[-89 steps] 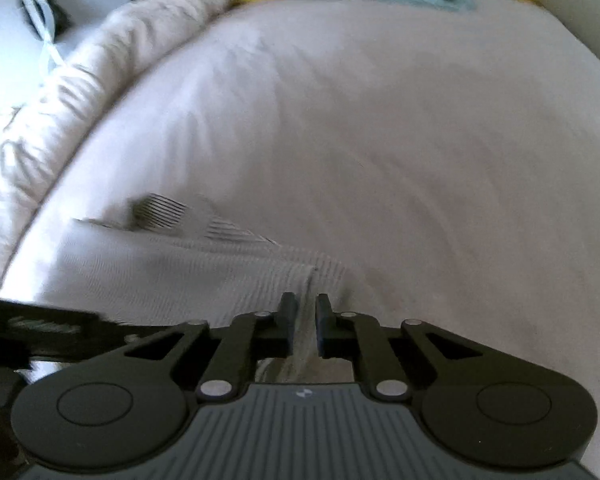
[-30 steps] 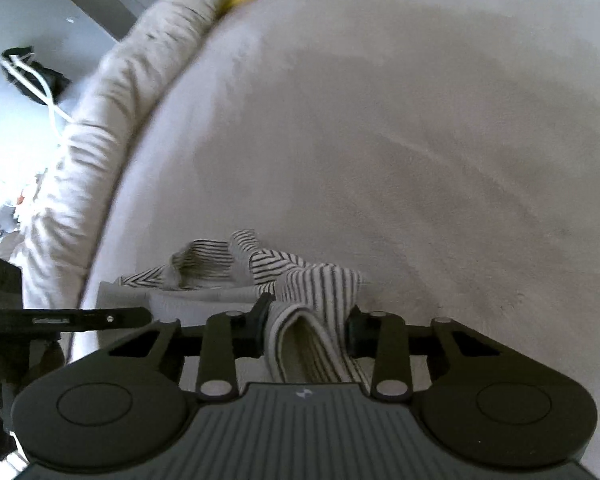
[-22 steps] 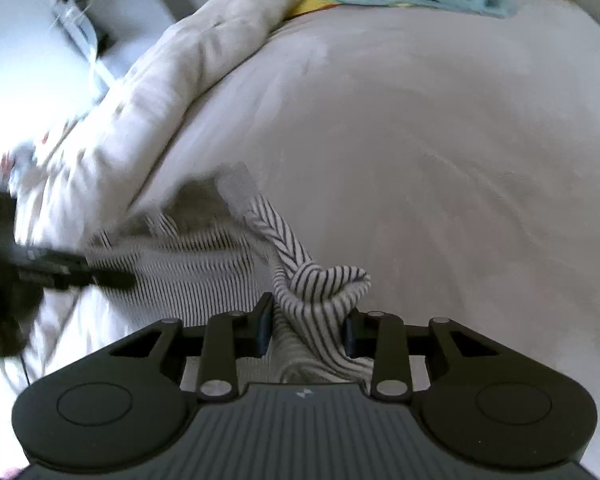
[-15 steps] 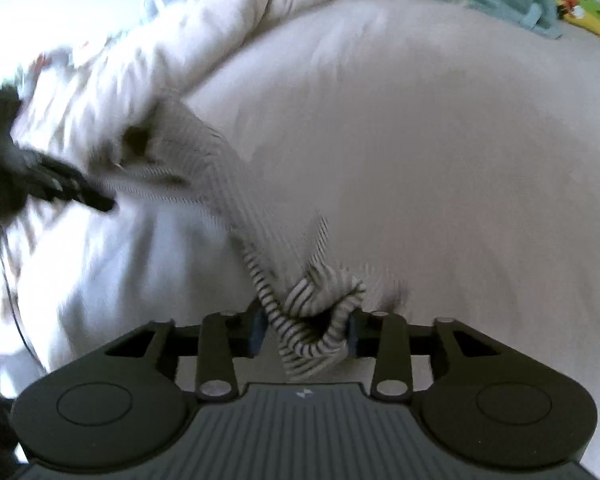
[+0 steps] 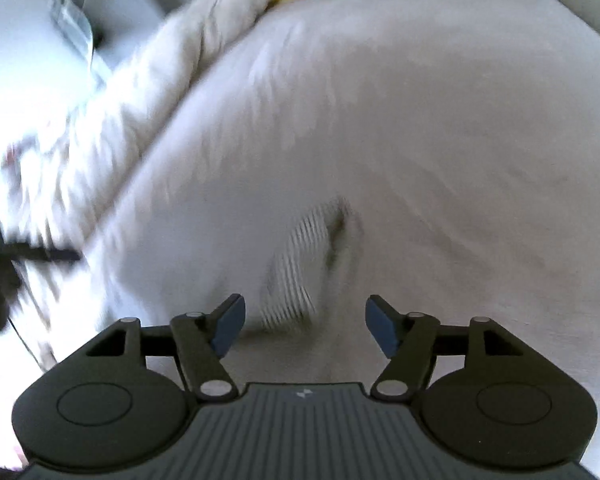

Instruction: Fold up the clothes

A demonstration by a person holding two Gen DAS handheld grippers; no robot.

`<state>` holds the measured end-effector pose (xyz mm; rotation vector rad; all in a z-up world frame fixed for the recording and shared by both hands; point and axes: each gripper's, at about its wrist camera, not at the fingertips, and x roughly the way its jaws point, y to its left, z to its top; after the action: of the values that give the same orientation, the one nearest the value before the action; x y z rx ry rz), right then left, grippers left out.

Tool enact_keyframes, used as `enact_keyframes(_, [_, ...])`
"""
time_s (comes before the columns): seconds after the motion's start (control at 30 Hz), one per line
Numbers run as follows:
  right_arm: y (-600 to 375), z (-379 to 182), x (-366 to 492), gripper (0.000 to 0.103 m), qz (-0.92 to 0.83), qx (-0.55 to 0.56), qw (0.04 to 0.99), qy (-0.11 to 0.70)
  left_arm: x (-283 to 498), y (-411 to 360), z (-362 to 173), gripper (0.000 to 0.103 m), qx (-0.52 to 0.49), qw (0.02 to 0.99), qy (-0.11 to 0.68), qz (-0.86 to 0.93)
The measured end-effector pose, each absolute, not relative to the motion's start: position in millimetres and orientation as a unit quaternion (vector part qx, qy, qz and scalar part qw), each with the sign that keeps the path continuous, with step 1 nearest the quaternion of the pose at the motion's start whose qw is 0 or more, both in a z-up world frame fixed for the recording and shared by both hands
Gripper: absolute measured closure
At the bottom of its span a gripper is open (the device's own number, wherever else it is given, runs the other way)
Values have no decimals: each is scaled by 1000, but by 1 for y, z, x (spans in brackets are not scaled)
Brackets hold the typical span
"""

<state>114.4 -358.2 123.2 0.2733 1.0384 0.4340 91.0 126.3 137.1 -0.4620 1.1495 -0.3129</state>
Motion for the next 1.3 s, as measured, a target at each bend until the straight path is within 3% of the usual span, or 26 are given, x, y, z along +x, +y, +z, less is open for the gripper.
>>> enact_keyframes(0.13, [-333,92,146,35,177,184,841,478,115,86,107,17,-147,807,562,-110])
enact_keyframes(0.37, [-296,40,150,31,160,190,818,519,106,76,103,21,-192,816,524,-151])
enact_keyframes(0.5, [-286,58,136,31,201,168,820,510,97,95,120,22,-247,817,486,-186])
enact_keyframes(0.63, [-288,64,139,31,196,155,822,512,106,104,123,20,-203,829,501,-144])
enact_keyframes(0.83, [-320,71,171,32,164,232,821,495,150,113,98,17,-250,775,551,-185])
enact_keyframes(1.0, [-302,32,214,32,145,287,759,566,193,105,81,16,-254,754,570,-203])
enact_keyframes(1.17, [-299,66,219,32,177,314,799,481,223,120,111,18,-270,785,515,-213])
enact_keyframes(1.3, [-296,56,227,31,170,263,808,499,236,124,109,18,-241,798,514,-202])
